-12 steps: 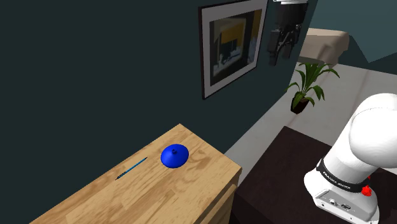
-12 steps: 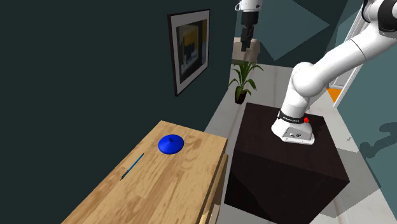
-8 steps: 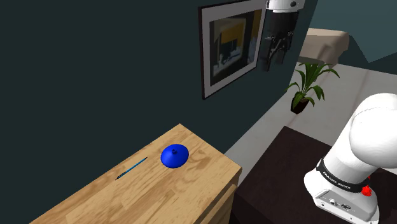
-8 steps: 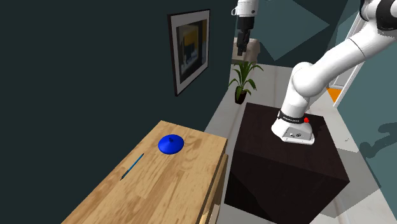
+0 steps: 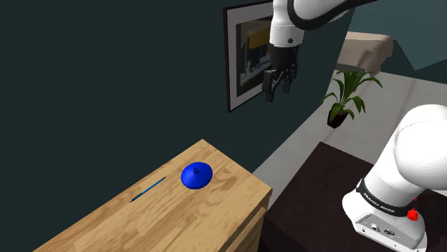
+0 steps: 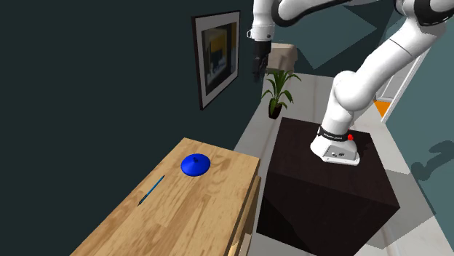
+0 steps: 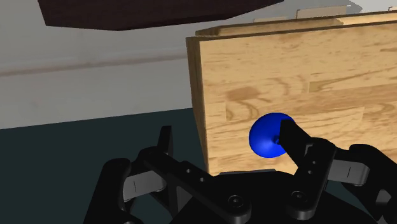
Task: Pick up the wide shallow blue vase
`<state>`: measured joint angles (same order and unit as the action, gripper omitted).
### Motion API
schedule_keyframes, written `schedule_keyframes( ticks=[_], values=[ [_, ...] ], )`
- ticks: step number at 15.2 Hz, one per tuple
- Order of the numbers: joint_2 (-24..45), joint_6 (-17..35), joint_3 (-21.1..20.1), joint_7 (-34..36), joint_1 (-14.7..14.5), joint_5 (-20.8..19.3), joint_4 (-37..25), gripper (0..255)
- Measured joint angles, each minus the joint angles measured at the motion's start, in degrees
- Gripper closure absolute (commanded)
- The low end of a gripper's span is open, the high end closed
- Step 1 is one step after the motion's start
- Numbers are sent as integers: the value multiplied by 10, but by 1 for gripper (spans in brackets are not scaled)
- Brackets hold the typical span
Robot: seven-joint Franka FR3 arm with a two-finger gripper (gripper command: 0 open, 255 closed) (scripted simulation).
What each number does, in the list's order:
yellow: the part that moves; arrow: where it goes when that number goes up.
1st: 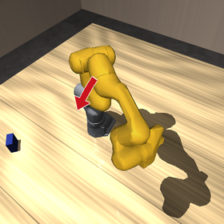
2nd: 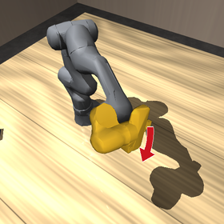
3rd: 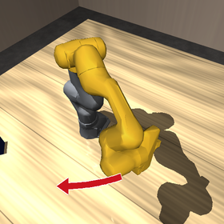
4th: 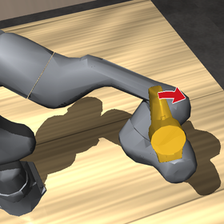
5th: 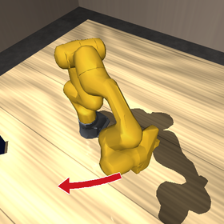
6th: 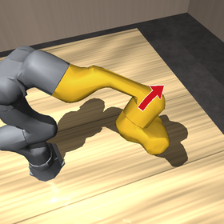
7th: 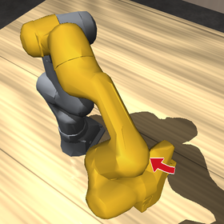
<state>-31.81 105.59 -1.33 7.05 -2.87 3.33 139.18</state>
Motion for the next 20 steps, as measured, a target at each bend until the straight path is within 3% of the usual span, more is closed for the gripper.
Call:
schedule_keyframes(
  ticks=[11, 20],
  values=[
    [199, 186, -51, 50, -26, 11, -22, 0],
    [395, 290, -80, 108, -50, -20, -119, 0]
  ],
)
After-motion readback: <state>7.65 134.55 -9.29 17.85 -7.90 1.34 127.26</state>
